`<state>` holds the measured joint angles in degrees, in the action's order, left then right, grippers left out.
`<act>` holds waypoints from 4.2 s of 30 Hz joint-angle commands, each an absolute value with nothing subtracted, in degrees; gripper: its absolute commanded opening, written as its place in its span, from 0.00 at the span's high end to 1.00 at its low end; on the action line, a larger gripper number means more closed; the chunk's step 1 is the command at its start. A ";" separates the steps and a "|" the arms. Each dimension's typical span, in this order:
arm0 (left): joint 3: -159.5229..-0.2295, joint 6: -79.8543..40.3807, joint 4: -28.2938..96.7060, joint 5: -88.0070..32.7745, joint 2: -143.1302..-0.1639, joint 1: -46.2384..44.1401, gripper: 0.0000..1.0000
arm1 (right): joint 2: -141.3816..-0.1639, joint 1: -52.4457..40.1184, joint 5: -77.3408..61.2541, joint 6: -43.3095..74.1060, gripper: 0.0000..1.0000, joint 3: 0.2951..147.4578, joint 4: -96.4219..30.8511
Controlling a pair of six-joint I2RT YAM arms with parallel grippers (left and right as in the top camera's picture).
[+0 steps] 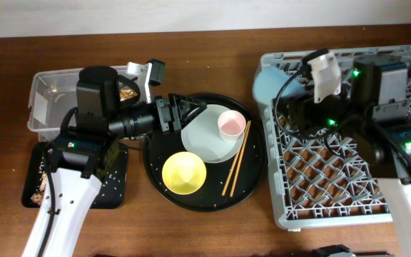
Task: Sort waste into correct bins and load items into the dishwasher rack
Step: 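Place the blue cup upside down in the rack with the right gripper, then grasp the pink cup with the left gripper and lift it, then hand the pink cup from the left gripper to the right gripper, then place the pink cup upside down in the rack beside the blue cup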
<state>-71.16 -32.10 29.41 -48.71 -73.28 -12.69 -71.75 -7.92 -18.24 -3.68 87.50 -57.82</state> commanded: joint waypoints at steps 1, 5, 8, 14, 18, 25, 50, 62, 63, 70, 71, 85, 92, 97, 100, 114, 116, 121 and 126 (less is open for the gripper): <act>-71.40 -31.14 34.89 -37.28 -72.95 -12.47 0.13 | -76.27 -7.86 -2.24 1.65 0.58 88.31 -57.58; -71.40 -31.16 42.68 -25.39 -72.95 -12.47 0.01 | -85.49 -7.86 0.49 2.70 0.59 88.31 -54.59; -71.40 -31.16 44.69 -25.43 -72.95 -12.47 0.00 | -90.76 -7.77 2.17 2.72 0.59 88.31 -53.08; -71.40 -31.16 46.44 -25.41 -72.95 -12.47 0.01 | -97.86 -7.75 5.87 3.73 0.59 88.29 -55.07; -71.40 -31.16 46.46 -25.43 -72.95 -12.47 0.01 | -100.18 -7.75 5.89 3.73 0.59 88.29 -55.92; -71.40 -31.16 46.46 -25.43 -72.95 -12.47 0.00 | -101.10 -7.75 5.87 3.73 0.32 88.29 -56.88; -71.40 -34.48 18.44 -11.49 -104.18 -29.69 0.58 | -78.00 -7.77 -2.57 3.70 0.19 104.31 -80.84; -71.42 -34.94 17.19 -9.19 -108.90 -31.29 1.00 | -78.04 -7.77 -2.57 3.68 0.19 104.27 -80.79; -71.42 -34.92 17.19 -9.21 -108.36 -31.05 1.00 | -78.02 -7.77 -2.57 3.68 0.19 104.29 -80.51; -71.42 -34.87 18.06 -36.42 -86.80 -17.98 1.00 | -72.55 -7.77 -12.88 3.22 0.02 104.33 -76.34; -71.42 -34.89 18.02 -41.71 -84.58 -15.77 1.00 | -71.96 -7.77 -18.63 1.56 0.01 104.33 -75.59; -71.42 -37.78 6.74 -87.22 -79.64 -9.23 1.00 | -78.76 -8.03 -64.12 -19.20 0.02 104.09 -72.88; -71.42 -37.98 6.02 -82.87 -79.64 -10.46 1.00 | -81.41 -15.05 -64.01 -25.30 0.02 104.05 -75.61; -71.42 -37.98 6.02 -82.94 -79.64 -11.49 1.00 | -83.61 -15.90 -63.68 -25.30 0.01 104.05 -74.85; -71.42 -37.95 6.02 -82.91 -79.64 -12.64 1.00 | -84.16 -15.90 -63.68 -25.26 0.15 104.05 -73.14; -71.40 -35.07 11.25 -84.64 -79.64 -14.57 0.90 | -84.16 -15.66 -63.64 -25.23 0.41 104.07 -69.17; -71.40 -33.65 11.25 -84.64 -79.64 -15.31 0.81 | -84.16 -15.62 -63.61 -25.23 0.41 104.07 -68.47; -71.40 -32.42 11.44 -81.97 -79.66 -15.59 0.60 | -84.16 -13.98 -63.66 -24.38 0.40 104.09 -68.18; -71.40 -32.45 11.77 -68.45 -79.66 -12.88 0.52 | -83.96 -9.26 -63.42 -23.07 0.42 104.12 -71.33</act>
